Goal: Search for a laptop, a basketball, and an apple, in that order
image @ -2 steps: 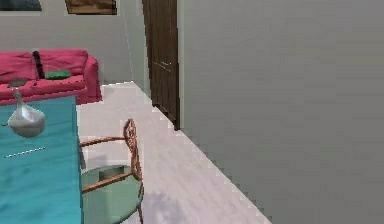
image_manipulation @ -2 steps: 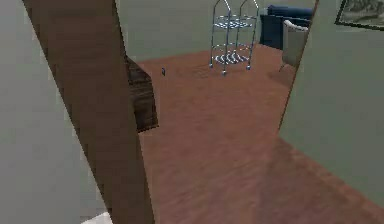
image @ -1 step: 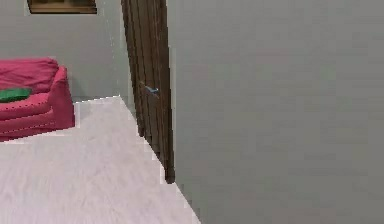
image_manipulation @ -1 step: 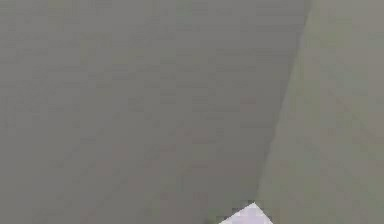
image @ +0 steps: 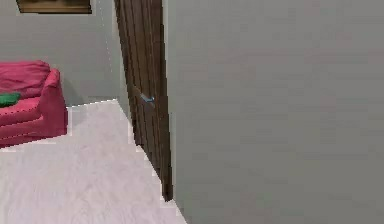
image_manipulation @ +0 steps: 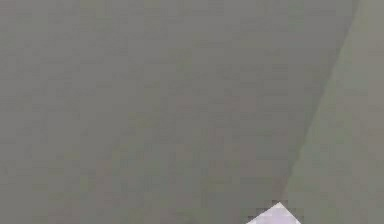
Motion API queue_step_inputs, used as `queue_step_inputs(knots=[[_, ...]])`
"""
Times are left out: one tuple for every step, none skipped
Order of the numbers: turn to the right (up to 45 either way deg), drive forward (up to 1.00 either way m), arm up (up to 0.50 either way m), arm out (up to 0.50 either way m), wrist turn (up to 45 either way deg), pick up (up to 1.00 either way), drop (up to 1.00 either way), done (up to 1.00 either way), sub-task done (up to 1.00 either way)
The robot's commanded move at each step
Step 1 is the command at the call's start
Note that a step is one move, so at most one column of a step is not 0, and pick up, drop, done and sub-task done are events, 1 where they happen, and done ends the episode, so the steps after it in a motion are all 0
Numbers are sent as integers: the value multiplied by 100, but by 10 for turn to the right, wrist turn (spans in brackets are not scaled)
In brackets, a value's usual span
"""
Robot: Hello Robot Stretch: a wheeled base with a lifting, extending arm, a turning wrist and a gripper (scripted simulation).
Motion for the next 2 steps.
queue_step_inputs(knots=[[-240, 0, 0, 0, 0, 0, 0, 0, 0], [0, 45, 0, 0, 0, 0, 0, 0, 0]])
